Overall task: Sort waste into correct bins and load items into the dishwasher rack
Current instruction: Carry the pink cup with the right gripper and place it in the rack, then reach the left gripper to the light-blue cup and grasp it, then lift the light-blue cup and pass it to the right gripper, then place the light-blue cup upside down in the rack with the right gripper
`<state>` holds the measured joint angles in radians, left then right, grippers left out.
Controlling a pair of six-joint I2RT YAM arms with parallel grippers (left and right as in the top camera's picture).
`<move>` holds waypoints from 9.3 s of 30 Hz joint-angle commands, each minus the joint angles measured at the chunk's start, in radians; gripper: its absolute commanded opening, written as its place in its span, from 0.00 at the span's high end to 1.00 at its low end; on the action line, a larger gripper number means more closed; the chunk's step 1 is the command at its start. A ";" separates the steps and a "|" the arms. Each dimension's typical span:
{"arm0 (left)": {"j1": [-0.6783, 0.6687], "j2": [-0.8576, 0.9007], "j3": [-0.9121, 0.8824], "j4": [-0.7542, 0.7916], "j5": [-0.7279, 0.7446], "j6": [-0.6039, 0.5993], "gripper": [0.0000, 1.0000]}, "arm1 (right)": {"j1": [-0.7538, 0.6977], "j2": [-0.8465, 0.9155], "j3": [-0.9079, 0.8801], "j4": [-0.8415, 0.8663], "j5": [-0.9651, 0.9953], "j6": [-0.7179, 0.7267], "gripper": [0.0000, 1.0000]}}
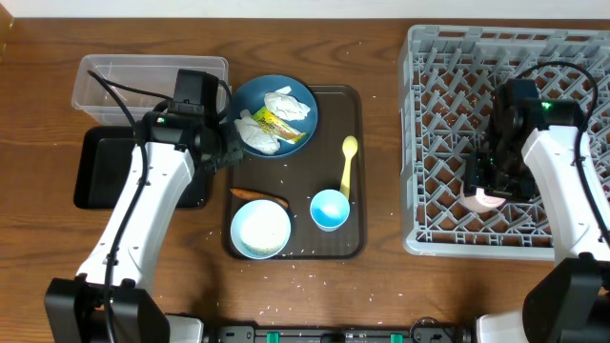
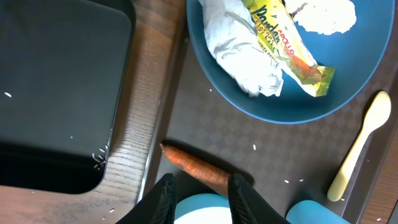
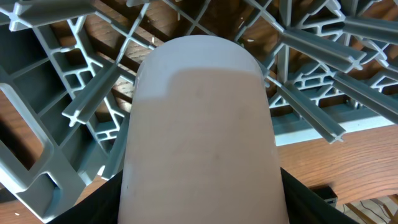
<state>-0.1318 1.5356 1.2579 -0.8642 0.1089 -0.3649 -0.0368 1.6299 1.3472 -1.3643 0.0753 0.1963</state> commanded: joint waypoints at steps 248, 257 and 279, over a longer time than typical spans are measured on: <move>-0.067 0.052 0.179 0.084 0.300 -0.052 0.60 | 0.012 0.033 0.357 0.180 -0.211 -0.069 0.50; -0.130 0.052 0.166 0.035 0.099 -0.051 0.60 | 0.012 0.085 0.356 -0.112 -0.003 -0.008 0.48; -0.145 0.052 0.158 -0.011 0.072 -0.048 0.60 | 0.023 0.368 0.326 -0.089 -0.016 -0.018 0.34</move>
<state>-0.2741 1.5860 1.4300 -0.8684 0.2020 -0.4194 -0.0219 1.9850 1.6764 -1.4567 0.0559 0.1722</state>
